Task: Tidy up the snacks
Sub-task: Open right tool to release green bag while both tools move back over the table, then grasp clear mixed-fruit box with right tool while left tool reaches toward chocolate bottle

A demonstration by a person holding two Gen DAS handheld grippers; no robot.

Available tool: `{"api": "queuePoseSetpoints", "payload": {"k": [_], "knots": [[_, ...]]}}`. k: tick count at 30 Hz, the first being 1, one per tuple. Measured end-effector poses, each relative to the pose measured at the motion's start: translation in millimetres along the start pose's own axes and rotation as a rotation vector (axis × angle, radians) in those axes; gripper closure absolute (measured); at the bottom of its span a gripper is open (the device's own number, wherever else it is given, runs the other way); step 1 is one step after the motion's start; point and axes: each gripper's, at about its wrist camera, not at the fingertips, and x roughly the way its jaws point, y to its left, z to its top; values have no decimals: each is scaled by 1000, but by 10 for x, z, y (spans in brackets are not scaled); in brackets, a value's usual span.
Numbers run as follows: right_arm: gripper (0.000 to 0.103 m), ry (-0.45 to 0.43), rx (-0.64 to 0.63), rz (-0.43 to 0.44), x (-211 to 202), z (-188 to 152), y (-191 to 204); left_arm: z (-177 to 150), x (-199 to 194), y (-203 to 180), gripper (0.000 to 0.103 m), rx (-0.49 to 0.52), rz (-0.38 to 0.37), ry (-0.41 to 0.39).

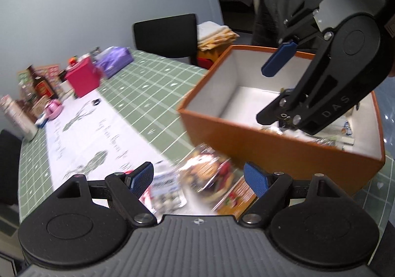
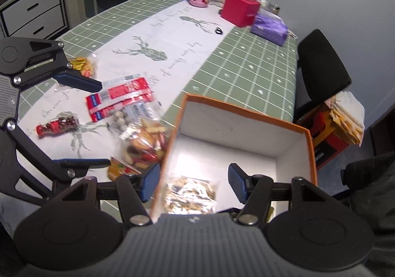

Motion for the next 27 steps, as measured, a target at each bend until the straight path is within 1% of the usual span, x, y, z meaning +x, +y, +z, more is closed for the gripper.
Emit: {"api": "queuePoseSetpoints", "payload": {"k": [9, 15, 18, 22, 27], "knots": [[42, -12, -60, 61, 145, 232, 519, -413, -230, 499, 6, -129, 55, -9], [42, -10, -56, 101, 320, 276, 710, -660, -297, 786, 6, -215, 75, -13], [42, -7, -36, 112, 418, 258, 754, -779, -298, 866, 6, -243, 82, -11], [42, -11, 28, 116, 557, 195, 733, -952, -275, 912, 6, -267, 86, -7], [42, -47, 129, 87, 669, 75, 715, -1156, -234, 923, 6, -301, 89, -19]]}}
